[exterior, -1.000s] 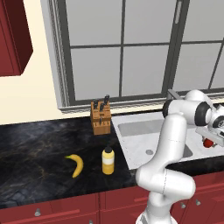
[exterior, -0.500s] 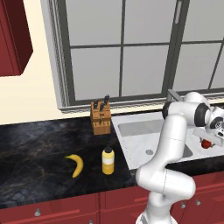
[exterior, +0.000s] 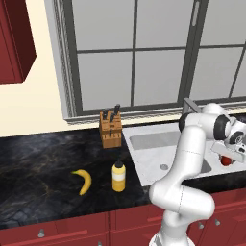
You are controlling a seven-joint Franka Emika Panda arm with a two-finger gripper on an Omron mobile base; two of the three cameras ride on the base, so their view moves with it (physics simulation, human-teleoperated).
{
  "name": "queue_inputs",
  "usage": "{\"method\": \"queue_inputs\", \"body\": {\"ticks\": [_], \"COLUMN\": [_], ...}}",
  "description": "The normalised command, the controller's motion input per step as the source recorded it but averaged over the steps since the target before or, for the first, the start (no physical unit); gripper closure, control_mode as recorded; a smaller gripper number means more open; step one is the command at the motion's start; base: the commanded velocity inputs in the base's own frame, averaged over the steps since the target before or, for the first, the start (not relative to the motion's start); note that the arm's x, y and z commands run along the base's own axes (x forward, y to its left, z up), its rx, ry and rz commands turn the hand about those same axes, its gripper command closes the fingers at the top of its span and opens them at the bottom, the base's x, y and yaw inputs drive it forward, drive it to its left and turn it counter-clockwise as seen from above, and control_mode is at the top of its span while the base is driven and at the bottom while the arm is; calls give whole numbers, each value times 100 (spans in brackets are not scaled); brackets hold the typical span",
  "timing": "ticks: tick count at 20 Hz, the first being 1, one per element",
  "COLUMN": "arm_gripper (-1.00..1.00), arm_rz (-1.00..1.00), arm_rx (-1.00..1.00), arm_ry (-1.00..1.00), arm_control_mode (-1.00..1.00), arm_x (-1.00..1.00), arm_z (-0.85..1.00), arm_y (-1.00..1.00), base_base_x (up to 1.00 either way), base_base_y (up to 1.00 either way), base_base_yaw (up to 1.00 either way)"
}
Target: Pick up all produce items and place them in the sink. Turn on the sink faucet to wash them. Then turn the sink off and put them in the tray.
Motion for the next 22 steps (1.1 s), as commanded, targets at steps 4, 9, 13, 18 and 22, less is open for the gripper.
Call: {"method": "queue_inputs", "body": {"ticks": [4,9,13,18,22], "arm_gripper": [-100,-100,-100,-100,-100], "arm_rz": [7,0,0,0,0], "arm_rx": [0,-2,-4,-3,-2], "arm_ry": [0,0,0,-1,-6], "arm_control_mode": [-100,-100,-100,-100,-100], "arm_x": [5,0,0,-9,-41], "arm_z": [-15,29,38,54,66], "arm_y": [0,-1,0,0,1], "base_base_x": [0,0,0,0,0], "base_base_y": [0,0,0,0,0], "base_base_yaw": [0,0,0,0,0]}}
